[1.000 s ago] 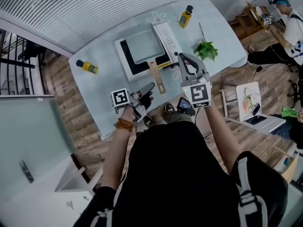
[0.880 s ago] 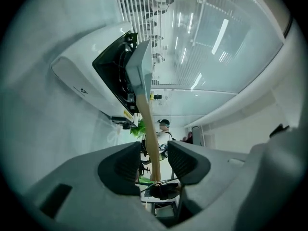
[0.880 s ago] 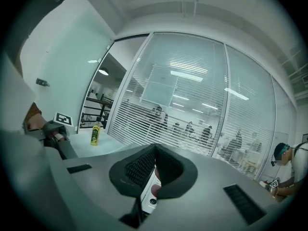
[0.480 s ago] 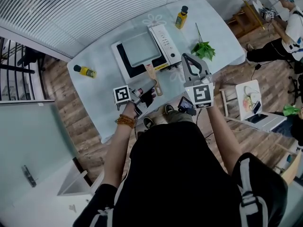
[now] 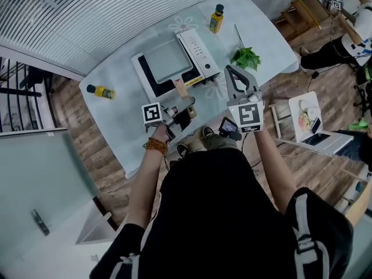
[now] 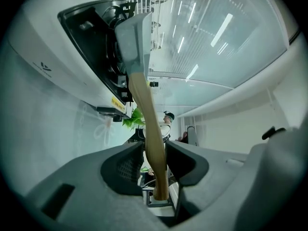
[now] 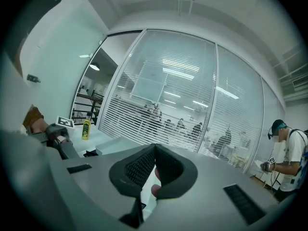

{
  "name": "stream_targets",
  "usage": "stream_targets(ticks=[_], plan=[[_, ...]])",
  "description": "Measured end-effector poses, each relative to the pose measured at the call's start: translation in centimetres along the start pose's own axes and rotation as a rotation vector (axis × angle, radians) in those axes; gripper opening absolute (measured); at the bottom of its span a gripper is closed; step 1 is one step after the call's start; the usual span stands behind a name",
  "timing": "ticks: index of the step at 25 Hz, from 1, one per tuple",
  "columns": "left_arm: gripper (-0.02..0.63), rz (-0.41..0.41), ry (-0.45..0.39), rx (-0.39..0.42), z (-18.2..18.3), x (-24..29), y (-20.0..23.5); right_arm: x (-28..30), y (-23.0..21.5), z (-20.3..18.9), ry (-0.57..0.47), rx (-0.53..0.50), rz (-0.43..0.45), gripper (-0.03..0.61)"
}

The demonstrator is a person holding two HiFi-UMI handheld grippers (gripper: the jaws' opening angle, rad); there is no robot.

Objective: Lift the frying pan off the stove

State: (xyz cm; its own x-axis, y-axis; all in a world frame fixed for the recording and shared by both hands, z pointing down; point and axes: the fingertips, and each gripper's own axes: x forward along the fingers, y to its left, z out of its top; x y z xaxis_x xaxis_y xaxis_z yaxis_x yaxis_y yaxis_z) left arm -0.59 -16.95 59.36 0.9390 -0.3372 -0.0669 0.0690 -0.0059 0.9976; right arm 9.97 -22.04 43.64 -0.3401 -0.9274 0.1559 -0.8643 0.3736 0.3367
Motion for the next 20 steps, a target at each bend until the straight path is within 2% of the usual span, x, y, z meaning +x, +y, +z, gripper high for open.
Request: stream_targets(ticks=[3,5,15,20], plan=[[0.147,-0.013,0.011,-0.003,0.1,0.6,0.0,-0.3,-0.2,-0.4,0.007,0.004,-0.009,-0.009],[0.116,-0.022,0.017,-0.007,0.1,0.9,0.0,-0.5,-0.4,-0.6,0.011,0.010,-0.018,-0.009],[0.107,-0.069,0.102,-0.027,-0.7,2.9,-0.7,-0.7,-1.2,-0.8,0.014,0.019,-0.045,-0.009],[0.095,-0.073,0.109,-0.041,-0.7,3.5,-0.6,-0.9,-1.4,-0.9,0.019,0.017,-0.053,-0.009]])
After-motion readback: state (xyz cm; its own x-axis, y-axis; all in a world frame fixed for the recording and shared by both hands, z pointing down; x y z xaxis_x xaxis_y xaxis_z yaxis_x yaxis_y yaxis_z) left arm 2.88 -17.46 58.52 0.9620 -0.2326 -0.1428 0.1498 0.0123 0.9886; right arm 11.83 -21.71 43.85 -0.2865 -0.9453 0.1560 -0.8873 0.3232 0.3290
